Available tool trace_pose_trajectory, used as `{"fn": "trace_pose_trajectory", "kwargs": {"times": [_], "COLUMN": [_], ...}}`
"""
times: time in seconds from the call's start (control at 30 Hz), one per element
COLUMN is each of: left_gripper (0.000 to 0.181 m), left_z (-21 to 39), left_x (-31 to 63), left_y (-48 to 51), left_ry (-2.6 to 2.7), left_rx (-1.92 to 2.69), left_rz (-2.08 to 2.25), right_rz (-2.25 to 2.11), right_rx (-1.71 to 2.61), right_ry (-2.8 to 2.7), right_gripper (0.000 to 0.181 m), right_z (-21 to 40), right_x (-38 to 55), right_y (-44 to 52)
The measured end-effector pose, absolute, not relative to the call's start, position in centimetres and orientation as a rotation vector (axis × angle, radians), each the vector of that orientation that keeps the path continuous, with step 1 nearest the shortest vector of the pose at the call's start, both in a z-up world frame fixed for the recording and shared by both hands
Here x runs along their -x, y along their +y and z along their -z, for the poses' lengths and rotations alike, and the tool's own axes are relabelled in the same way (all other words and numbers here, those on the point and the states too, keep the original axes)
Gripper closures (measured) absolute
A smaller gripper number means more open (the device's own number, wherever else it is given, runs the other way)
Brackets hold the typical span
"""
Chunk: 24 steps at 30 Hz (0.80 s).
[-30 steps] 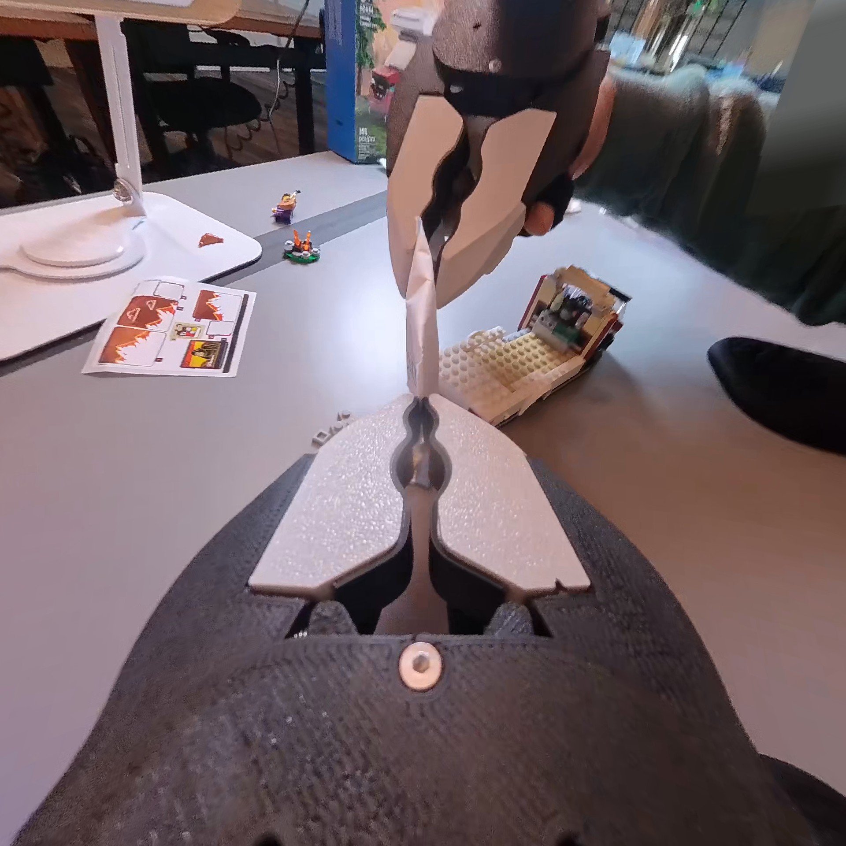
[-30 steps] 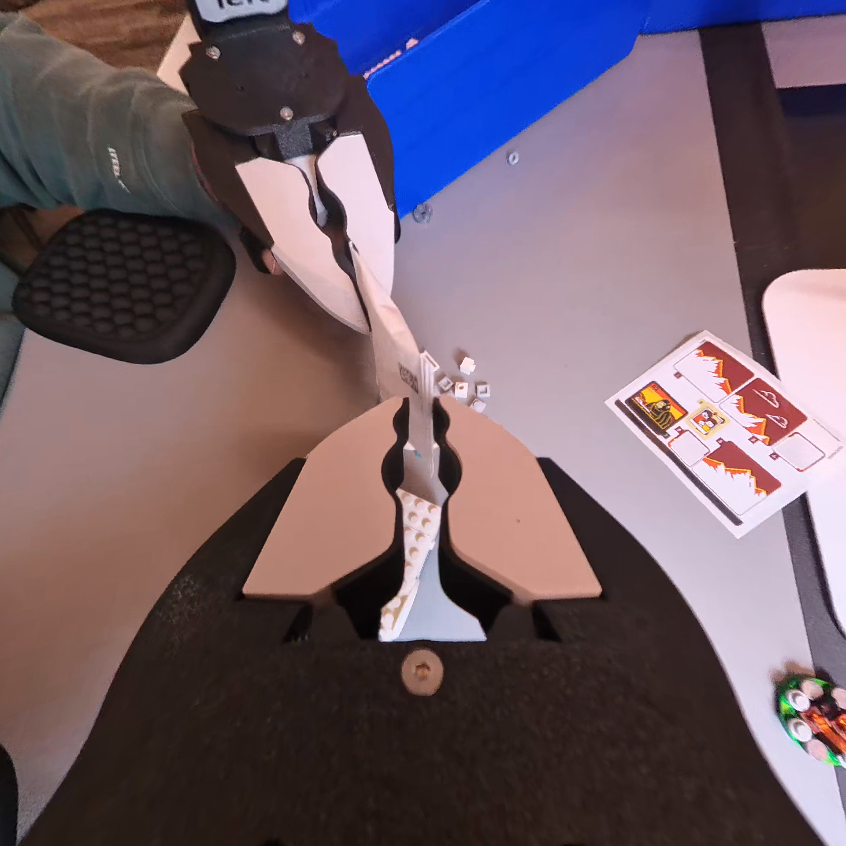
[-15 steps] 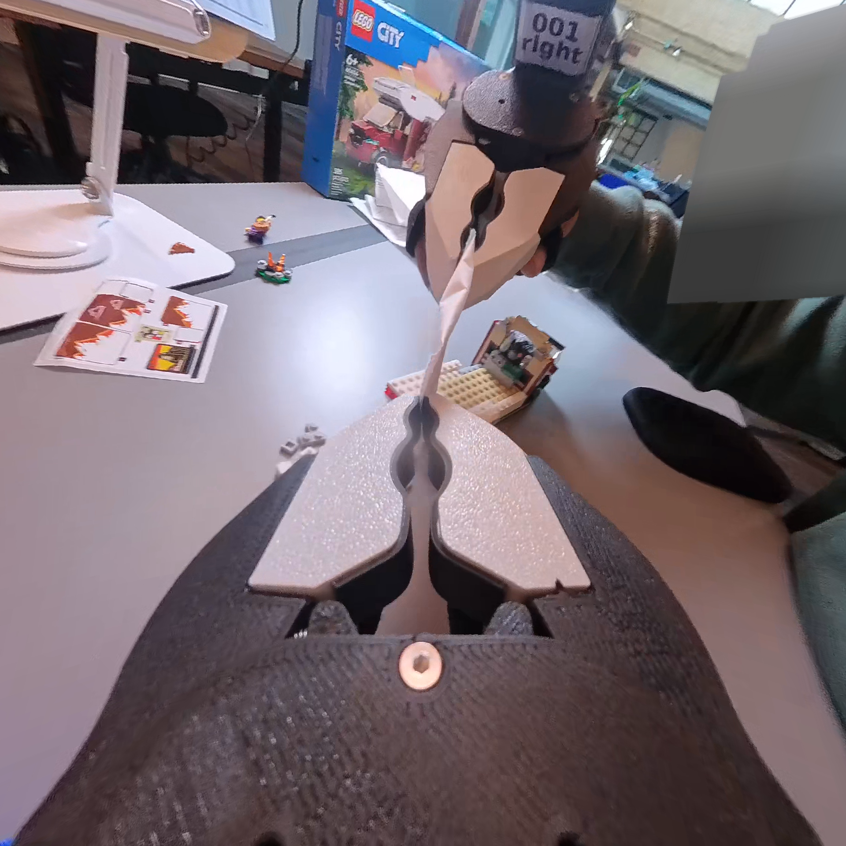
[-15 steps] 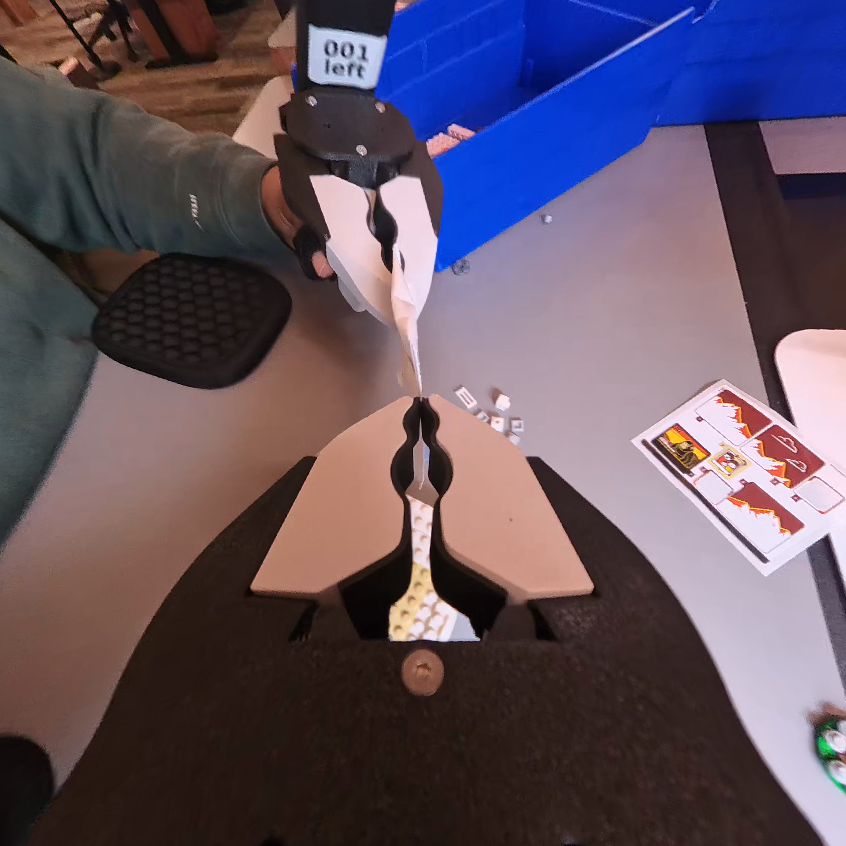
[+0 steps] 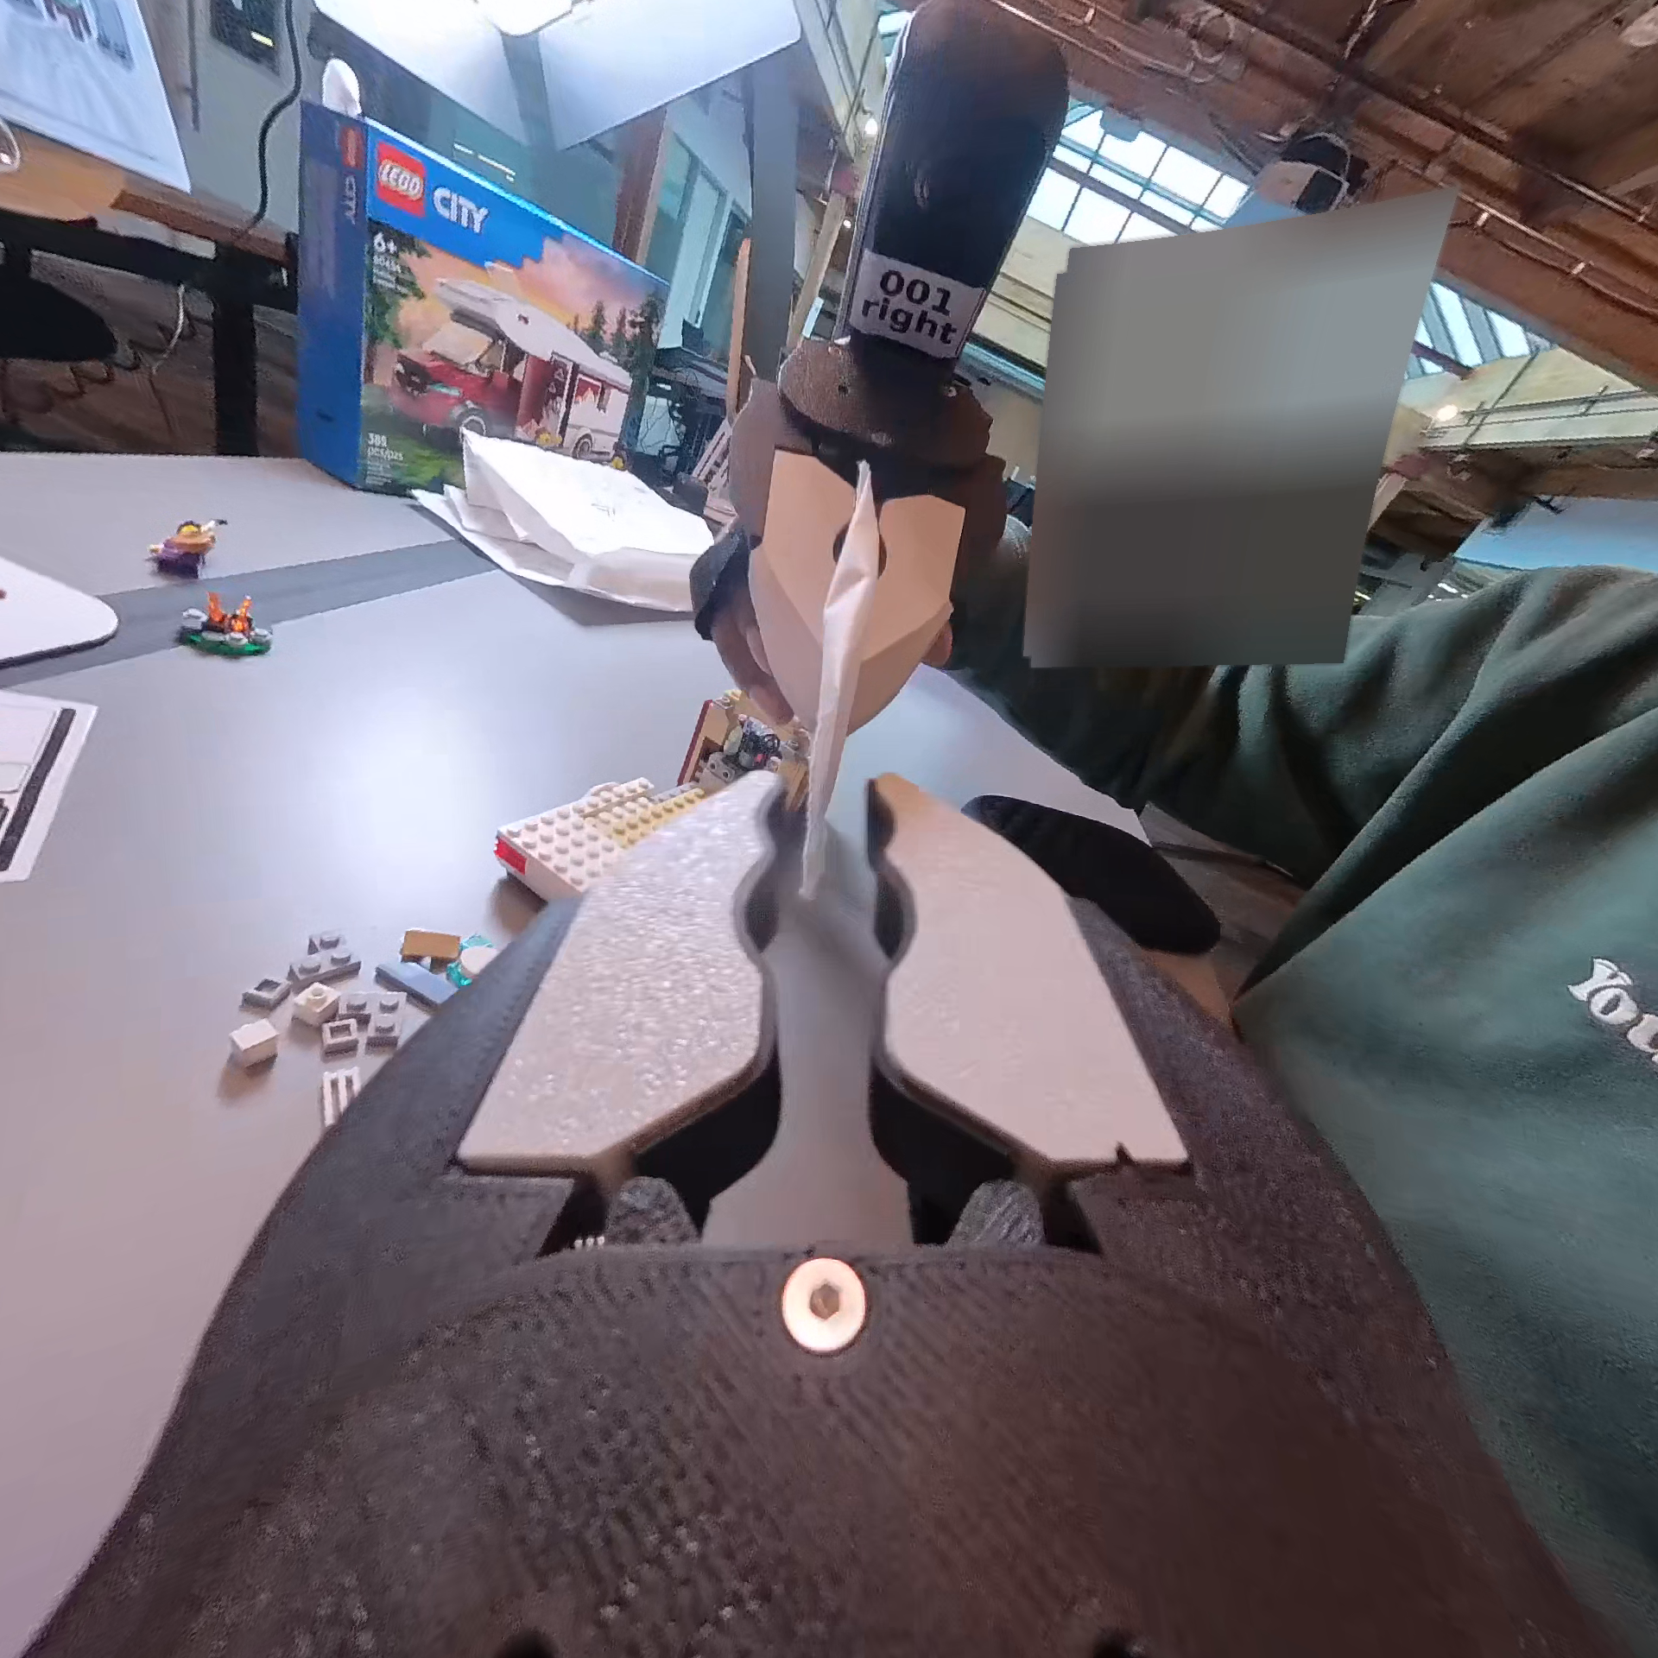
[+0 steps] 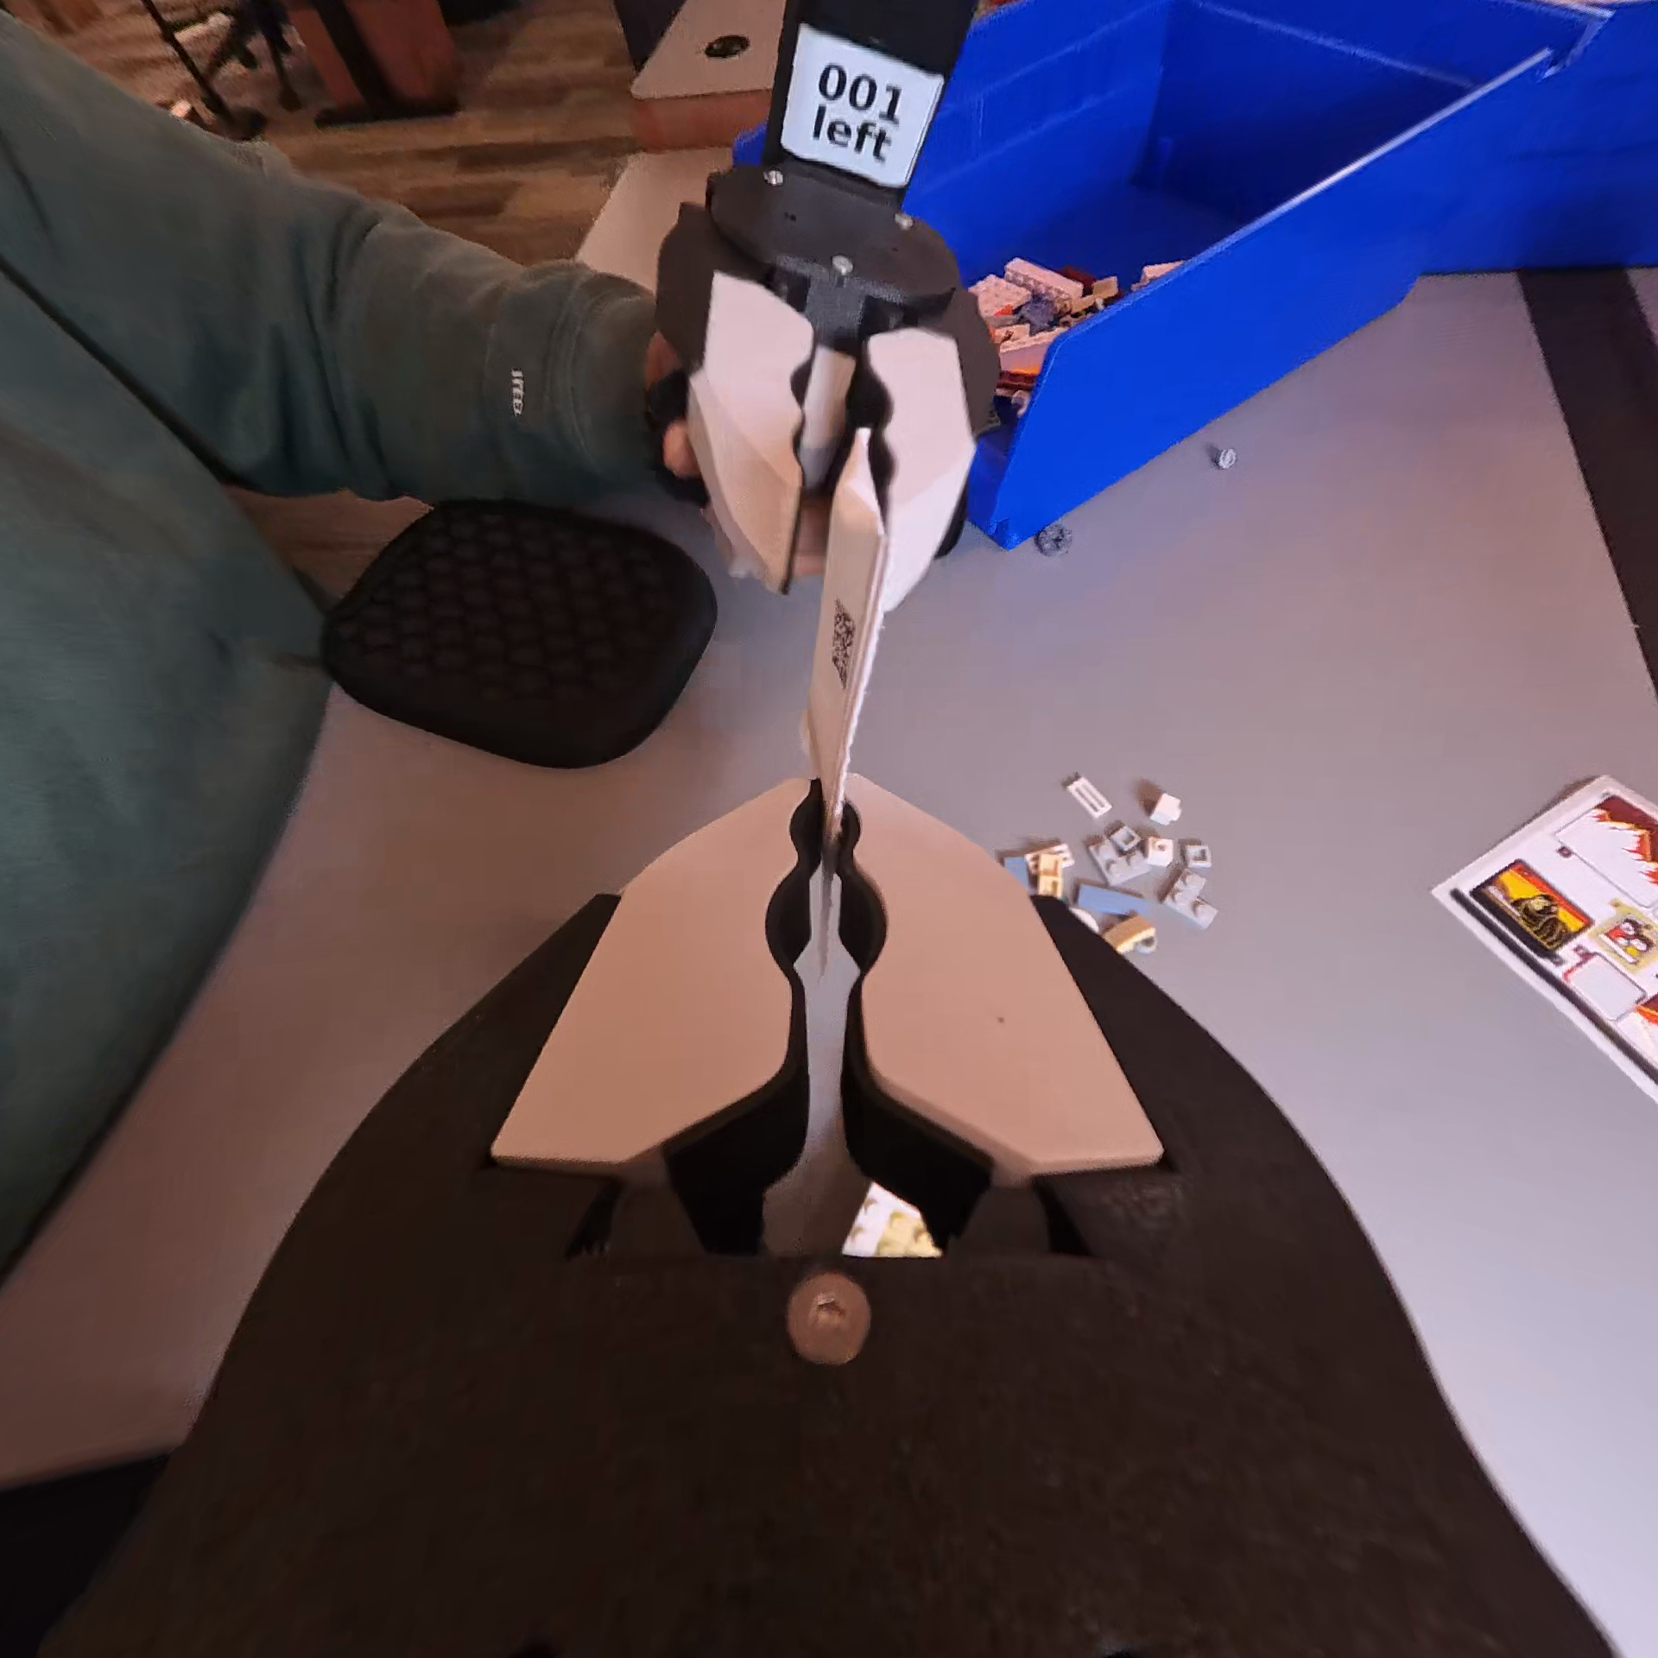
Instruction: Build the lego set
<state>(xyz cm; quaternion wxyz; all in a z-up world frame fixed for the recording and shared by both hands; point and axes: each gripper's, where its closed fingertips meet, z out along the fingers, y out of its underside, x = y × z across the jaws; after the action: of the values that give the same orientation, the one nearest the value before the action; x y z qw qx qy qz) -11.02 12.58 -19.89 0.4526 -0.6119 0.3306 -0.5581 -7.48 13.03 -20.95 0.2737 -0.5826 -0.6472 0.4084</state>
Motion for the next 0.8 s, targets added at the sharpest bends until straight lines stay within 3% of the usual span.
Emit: {"fn": "trace_pose_trajectory", "kwargs": {"times": [0.07,0.1,0.17,0.2,0.57,0.63,0.7,0.73,0.77,0.8], "left_gripper": [0.144,0.141,0.156,0.181,0.181,0.181,0.181,0.181,0.181,0.181], "left_z": [19.3,19.0,18.5,18.4,18.6,19.2,19.9,20.0,20.1,20.2], "left_x": [10.8,10.4,9.6,9.4,9.6,9.2,8.4,8.0,7.6,7.4], "left_y": [12.1,11.8,11.3,10.9,9.6,9.3,8.8,8.5,8.2,8.2], "left_ry": [0.828,0.838,0.853,0.881,1.036,1.075,1.126,1.141,1.149,1.149], "left_rx": [1.491,1.472,1.440,1.427,1.439,1.443,1.441,1.434,1.430,1.428], "left_rz": [1.369,1.377,1.349,1.326,1.158,1.116,1.071,1.070,1.077,1.075], "right_rz": [-1.096,-1.101,-1.038,-0.993,-0.898,-0.858,-0.847,-0.835,-0.811,-0.773], "right_rx": [1.572,1.577,1.588,1.585,1.533,1.532,1.516,1.503,1.496,1.490], "right_ry": [-1.745,-1.749,-1.780,-1.797,-1.687,-1.673,-1.650,-1.641,-1.635,-1.630], "right_gripper": [0.181,0.181,0.181,0.181,0.180,0.159,0.152,0.159,0.180,0.181], "right_z": [20.9,20.8,21.3,21.5,19.8,20.0,19.8,19.8,19.8,19.9], "right_x": [7.5,7.6,7.9,8.0,6.9,6.5,6.3,6.3,6.2,6.0], "right_y": [12.2,11.6,11.0,10.9,9.7,9.3,8.6,8.3,8.1,8.1]}}
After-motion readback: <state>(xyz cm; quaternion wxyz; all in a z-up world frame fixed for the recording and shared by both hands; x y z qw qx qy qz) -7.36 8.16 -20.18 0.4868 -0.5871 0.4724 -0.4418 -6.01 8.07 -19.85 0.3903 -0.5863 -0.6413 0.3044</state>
